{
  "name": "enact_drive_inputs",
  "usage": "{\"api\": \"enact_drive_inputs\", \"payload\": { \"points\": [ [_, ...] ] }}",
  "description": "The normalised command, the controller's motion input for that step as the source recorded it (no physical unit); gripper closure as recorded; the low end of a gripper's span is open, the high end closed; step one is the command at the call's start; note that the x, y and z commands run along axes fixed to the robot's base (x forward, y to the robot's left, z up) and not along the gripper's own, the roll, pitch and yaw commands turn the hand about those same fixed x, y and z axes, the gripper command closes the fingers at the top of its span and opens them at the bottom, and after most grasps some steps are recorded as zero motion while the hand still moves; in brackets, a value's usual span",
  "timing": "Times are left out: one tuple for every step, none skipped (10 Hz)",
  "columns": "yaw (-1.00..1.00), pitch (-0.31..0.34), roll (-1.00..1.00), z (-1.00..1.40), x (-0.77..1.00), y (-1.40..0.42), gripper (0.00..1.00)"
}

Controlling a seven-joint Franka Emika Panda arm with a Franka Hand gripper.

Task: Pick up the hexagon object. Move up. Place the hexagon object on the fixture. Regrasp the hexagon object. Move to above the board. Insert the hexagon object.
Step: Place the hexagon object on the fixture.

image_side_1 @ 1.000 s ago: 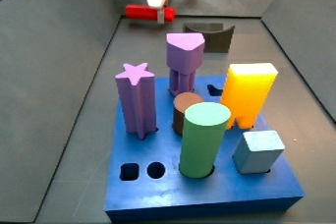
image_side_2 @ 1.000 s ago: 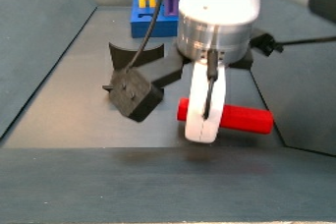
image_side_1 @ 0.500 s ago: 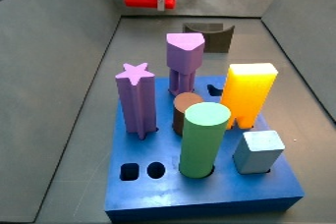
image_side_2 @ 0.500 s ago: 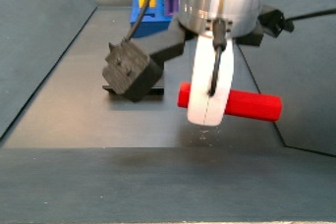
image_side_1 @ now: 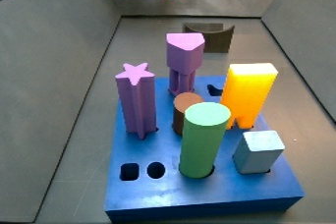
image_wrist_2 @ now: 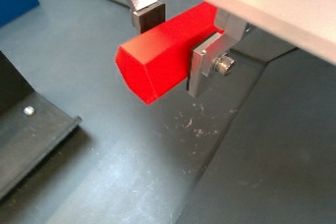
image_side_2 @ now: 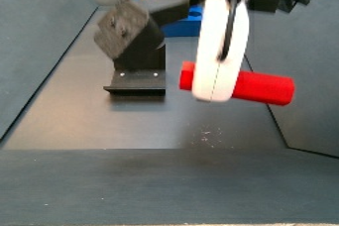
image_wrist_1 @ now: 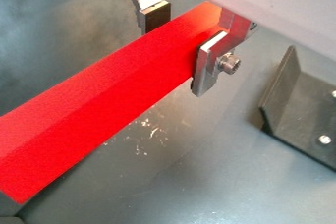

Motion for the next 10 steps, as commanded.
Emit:
{"api": "enact_drive_inputs", "payload": {
  "points": [
    [0.00, 0.081, 0.06, 1.00, -0.02, 0.00, 1.00],
    [0.00, 0.086, 0.06, 1.00, -0.03, 0.00, 1.00],
    [0.00, 0.092, 0.07, 1.00, -0.03, -0.01, 1.00],
    [0.01, 0.097, 0.08, 0.90, -0.02, -0.01, 1.00],
    [0.01, 0.101, 0.08, 0.78, -0.02, -0.01, 1.00],
    [0.02, 0.109, 0.09, 0.63, -0.01, -0.01, 1.00],
    [0.02, 0.117, 0.09, 0.51, -0.01, -0.01, 1.00],
    [0.02, 0.125, 0.09, 0.39, 0.00, -0.01, 1.00],
    [0.02, 0.124, 0.07, 0.24, 0.00, 0.00, 1.00],
    [1.00, 0.024, 0.01, 0.17, 0.88, -1.00, 1.00]
  ]
}}
